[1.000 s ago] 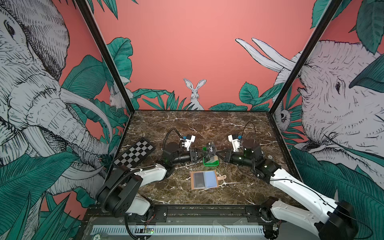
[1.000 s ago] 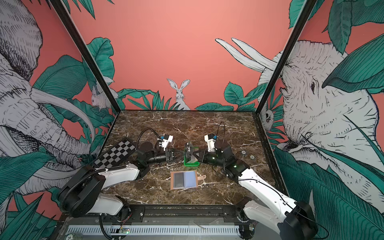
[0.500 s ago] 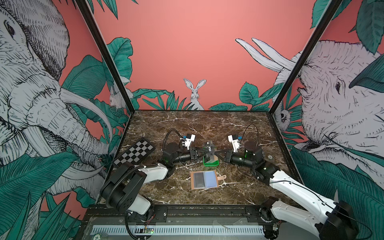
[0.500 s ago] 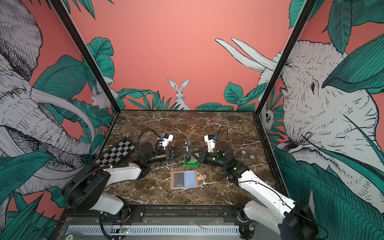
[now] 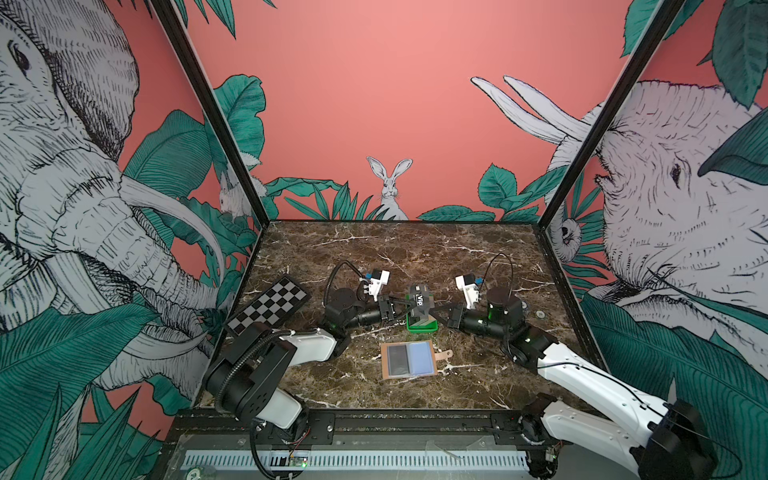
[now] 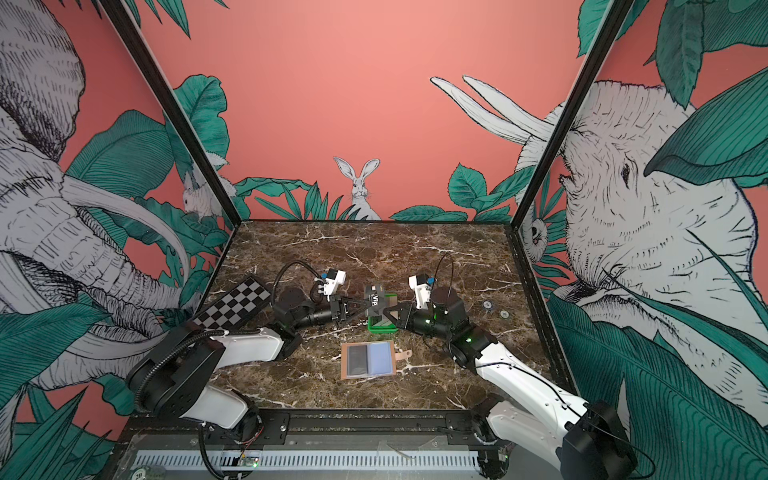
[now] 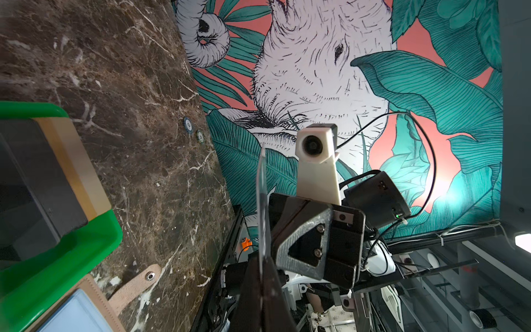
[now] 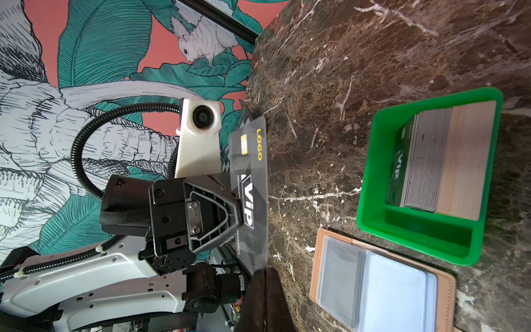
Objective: Put the credit cards into the card holder
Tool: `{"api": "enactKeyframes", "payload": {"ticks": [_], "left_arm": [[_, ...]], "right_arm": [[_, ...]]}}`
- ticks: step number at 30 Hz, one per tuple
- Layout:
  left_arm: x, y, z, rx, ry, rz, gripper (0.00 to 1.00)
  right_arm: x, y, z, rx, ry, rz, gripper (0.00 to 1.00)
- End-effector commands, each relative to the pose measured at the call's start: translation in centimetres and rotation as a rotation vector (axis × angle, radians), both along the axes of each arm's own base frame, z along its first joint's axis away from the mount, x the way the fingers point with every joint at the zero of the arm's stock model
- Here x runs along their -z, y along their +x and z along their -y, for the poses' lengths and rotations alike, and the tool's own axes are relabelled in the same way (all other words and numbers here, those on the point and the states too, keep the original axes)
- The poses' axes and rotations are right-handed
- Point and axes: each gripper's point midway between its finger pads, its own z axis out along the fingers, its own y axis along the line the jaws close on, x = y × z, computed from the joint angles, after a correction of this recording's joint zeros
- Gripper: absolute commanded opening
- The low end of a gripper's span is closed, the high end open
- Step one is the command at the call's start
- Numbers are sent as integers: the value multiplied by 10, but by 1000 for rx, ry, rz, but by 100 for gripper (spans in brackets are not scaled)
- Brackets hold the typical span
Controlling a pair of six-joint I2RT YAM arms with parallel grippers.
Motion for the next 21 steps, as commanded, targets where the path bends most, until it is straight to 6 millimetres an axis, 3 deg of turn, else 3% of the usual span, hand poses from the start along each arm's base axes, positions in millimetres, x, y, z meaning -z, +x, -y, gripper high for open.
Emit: {"api": "enactKeyframes", "payload": {"ticks": [1,10,11,21], "left_arm": [[14,-6,-9,-32,70,5,0],[54,-27,-18,-95,243,-17,0],[59,-36,-14,-80,258,-21,0],[98,-63,-29,-112,354,-96,0]], "right_arm": [[-7,5,2,5,-48,62,2],[42,-11,13,14,-376,52,12],[49,-14,15,17,-406,42,12],[106,-39,15,-32,-544,-40,17]]}}
